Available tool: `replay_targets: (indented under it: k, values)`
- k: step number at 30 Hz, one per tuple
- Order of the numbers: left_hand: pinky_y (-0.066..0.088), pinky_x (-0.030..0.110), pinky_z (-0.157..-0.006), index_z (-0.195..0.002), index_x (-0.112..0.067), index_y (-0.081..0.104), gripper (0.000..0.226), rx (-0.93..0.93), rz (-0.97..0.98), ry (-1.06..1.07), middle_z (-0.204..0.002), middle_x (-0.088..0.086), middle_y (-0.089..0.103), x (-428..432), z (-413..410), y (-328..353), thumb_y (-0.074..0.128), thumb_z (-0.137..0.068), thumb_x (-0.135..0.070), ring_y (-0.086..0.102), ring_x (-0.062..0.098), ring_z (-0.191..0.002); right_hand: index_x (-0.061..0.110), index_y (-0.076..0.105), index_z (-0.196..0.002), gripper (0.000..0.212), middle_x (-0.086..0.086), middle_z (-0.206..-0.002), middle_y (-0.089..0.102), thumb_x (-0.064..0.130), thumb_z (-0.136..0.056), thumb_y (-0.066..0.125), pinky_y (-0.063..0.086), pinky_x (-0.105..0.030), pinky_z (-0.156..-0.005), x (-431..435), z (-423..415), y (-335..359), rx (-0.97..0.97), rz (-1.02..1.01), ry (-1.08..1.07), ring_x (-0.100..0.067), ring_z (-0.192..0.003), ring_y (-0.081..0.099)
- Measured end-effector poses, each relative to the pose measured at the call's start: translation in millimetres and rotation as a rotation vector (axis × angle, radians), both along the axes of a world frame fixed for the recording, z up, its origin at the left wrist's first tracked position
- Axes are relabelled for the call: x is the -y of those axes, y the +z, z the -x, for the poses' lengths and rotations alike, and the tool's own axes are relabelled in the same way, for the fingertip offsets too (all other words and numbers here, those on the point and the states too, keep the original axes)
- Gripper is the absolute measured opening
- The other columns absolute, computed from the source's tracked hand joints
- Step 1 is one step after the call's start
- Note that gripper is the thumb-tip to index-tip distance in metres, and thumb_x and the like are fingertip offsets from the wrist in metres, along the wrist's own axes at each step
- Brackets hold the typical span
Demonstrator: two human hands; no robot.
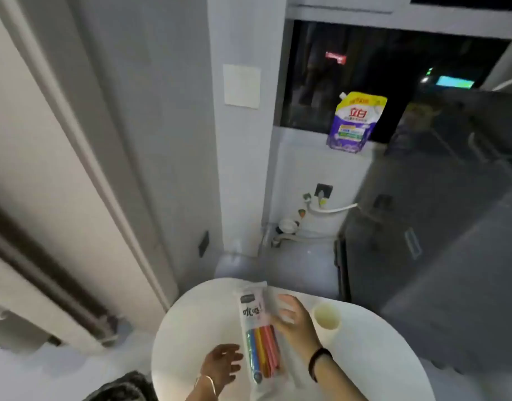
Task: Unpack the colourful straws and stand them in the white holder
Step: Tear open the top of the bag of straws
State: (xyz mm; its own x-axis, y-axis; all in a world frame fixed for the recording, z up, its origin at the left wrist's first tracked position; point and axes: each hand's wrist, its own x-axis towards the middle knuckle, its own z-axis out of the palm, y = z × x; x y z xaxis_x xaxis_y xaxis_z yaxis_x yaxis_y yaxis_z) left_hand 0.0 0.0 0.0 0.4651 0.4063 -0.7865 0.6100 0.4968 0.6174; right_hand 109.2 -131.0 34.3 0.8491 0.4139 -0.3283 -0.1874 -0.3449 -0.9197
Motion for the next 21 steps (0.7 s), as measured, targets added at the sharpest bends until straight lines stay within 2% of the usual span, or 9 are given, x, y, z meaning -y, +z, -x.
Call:
replay_targets:
  k: [2,6,9,11,12,14,16,18,21]
  values:
    - [0.031,0.025,-0.056,-0.092,-0.006,0.059,0.017,0.035,-0.024,-0.041,-0.075,0.009,0.062,-5.6,-15.9,-22.3,0.043,-0.098,-0.006,0.048,0.021,-0.061,0.023,0.051,-0.114,0.039,0.0,-0.119,0.059,0.02,-0.08,0.072,0.05,-0.017,-0.08,-6.1,3.8,-38.5,-0.071,0.012,-0.001,-0.011,-0.104,0.058]
    - [0.038,0.027,-0.058,-0.091,-0.009,0.058,0.012,0.072,-0.135,-0.047,-0.082,0.006,0.06,-20.2,-49.2,-105.7,0.047,-0.097,-0.011,0.051,0.021,-0.07,0.026,0.048,-0.121,0.046,0.006,-0.124,0.053,0.03,-0.081,0.07,0.045,-0.006,-0.069,-23.1,-5.4,-149.8,-0.04,0.067,0.041,-0.011,-0.111,0.054]
    - [0.044,0.035,-0.069,-0.078,-0.012,0.056,0.022,0.151,-0.214,-0.087,-0.082,0.006,0.056,-25.8,-70.9,-158.4,0.048,-0.098,-0.018,0.051,0.025,-0.078,0.027,0.047,-0.124,0.052,0.01,-0.125,0.05,0.03,-0.079,0.072,0.045,-0.01,-0.083,-35.1,-18.5,-209.6,0.087,0.026,0.017,-0.009,-0.114,0.051]
    - [0.046,0.045,-0.089,-0.095,-0.001,0.059,0.024,0.202,-0.268,-0.103,-0.1,0.02,0.062,-29.7,-85.3,-190.5,0.05,-0.097,-0.022,0.058,0.038,-0.099,0.026,0.048,-0.124,0.054,0.011,-0.128,0.048,0.026,-0.077,0.074,0.042,-0.009,-0.087,-40.6,-28.4,-240.0,0.184,-0.013,0.005,-0.007,-0.117,0.048]
    - [0.045,0.048,-0.093,-0.105,0.008,0.059,0.032,0.212,-0.278,-0.102,-0.11,0.031,0.061,-31.8,-90.2,-199.4,0.051,-0.097,-0.022,0.058,0.042,-0.104,0.025,0.049,-0.123,0.053,0.012,-0.129,0.047,0.025,-0.077,0.075,0.043,-0.012,-0.09,-42.5,-32.3,-249.7,0.223,-0.028,0.002,-0.007,-0.118,0.047]
    - [0.047,0.041,-0.084,-0.115,0.017,0.053,0.042,0.261,-0.3,-0.076,-0.117,0.042,0.055,-36.4,-99.6,-216.3,0.053,-0.095,-0.02,0.058,0.036,-0.093,0.029,0.049,-0.12,0.049,0.014,-0.129,0.045,0.024,-0.078,0.073,0.046,-0.021,-0.096,-45.7,-38.6,-266.8,0.278,-0.064,-0.003,-0.005,-0.117,0.046]
    - [0.049,0.035,-0.079,-0.109,0.012,0.057,0.038,0.296,-0.35,-0.078,-0.108,0.033,0.062,-39.8,-108.8,-226.2,0.057,-0.093,-0.023,0.06,0.033,-0.089,0.037,0.047,-0.116,0.046,0.017,-0.125,0.045,0.026,-0.079,0.071,0.049,-0.018,-0.091,-49.2,-41.3,-279.0,0.326,-0.088,0.005,0.001,-0.112,0.047]
    - [0.049,0.023,-0.072,-0.097,-0.002,0.059,0.024,0.305,-0.38,-0.081,-0.092,0.011,0.065,-41.1,-116.0,-228.5,0.061,-0.09,-0.026,0.061,0.023,-0.083,0.038,0.047,-0.117,0.043,0.017,-0.126,0.047,0.028,-0.081,0.069,0.051,-0.022,-0.092,-51.4,-41.3,-287.3,0.366,-0.095,0.011,-0.001,-0.113,0.049]
    - [0.043,0.023,-0.081,-0.111,-0.008,0.051,0.032,0.3,-0.43,-0.08,-0.1,0.006,0.058,-40.7,-119.5,-233.4,0.061,-0.09,-0.03,0.057,0.022,-0.094,0.037,0.048,-0.119,0.043,0.012,-0.126,0.051,0.028,-0.082,0.068,0.053,-0.03,-0.092,-50.3,-37.9,-291.8,0.399,-0.115,0.021,-0.009,-0.115,0.053]
